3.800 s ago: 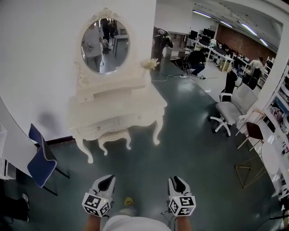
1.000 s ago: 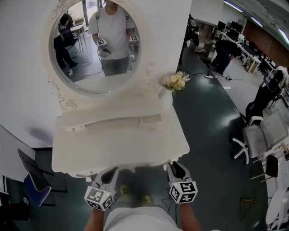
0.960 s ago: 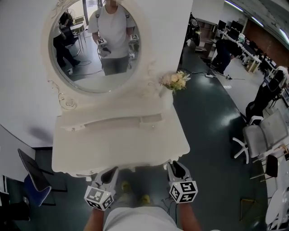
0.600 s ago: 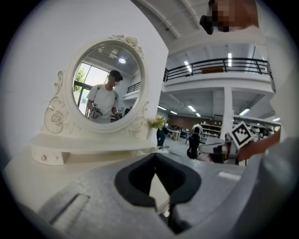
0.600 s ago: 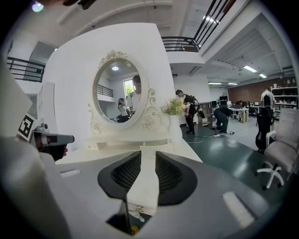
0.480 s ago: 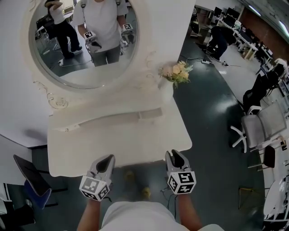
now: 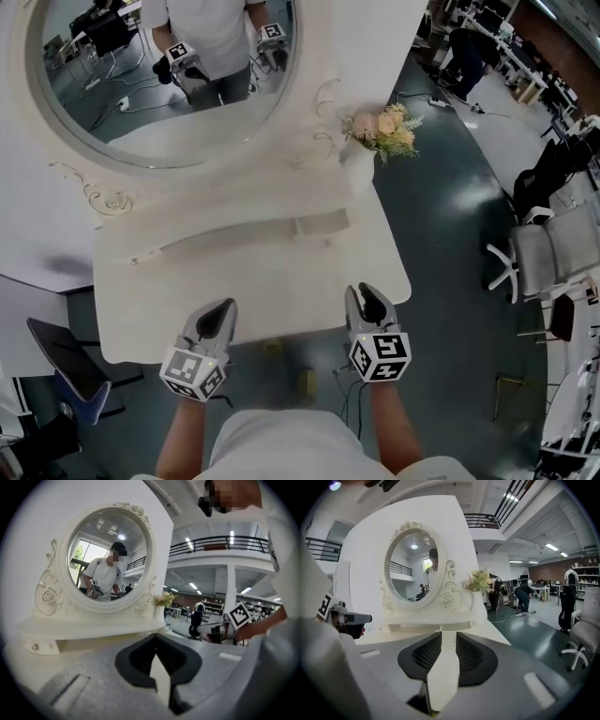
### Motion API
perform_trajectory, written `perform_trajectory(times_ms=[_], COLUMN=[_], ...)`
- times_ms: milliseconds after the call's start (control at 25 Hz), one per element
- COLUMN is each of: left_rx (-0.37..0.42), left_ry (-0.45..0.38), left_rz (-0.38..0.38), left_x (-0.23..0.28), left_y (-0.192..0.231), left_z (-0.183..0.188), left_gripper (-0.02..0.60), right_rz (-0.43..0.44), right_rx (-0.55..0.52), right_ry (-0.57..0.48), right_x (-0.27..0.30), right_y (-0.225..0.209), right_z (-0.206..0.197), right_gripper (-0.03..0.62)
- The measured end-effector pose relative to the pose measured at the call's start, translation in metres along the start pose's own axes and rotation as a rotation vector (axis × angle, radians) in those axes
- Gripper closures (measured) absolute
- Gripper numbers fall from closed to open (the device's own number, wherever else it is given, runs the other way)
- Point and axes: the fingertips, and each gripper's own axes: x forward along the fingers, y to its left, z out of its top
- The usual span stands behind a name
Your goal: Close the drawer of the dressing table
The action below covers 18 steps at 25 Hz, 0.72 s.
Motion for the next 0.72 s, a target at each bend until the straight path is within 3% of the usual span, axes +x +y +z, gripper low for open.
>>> perform_trajectory(times_ms=[720], left_rx=[-0.046], left_ry=[0.091], left_rz=[-0.010], left_x=[0.077], left_y=[0.037], left_z=[-0.041], left_gripper=[0.583], right_rz=[0.032], right_rx=[-0.022], right_ry=[0.109], right_x=[0.095], right_y=[-0.025], right_z=[-0.032], right_gripper=[0.508])
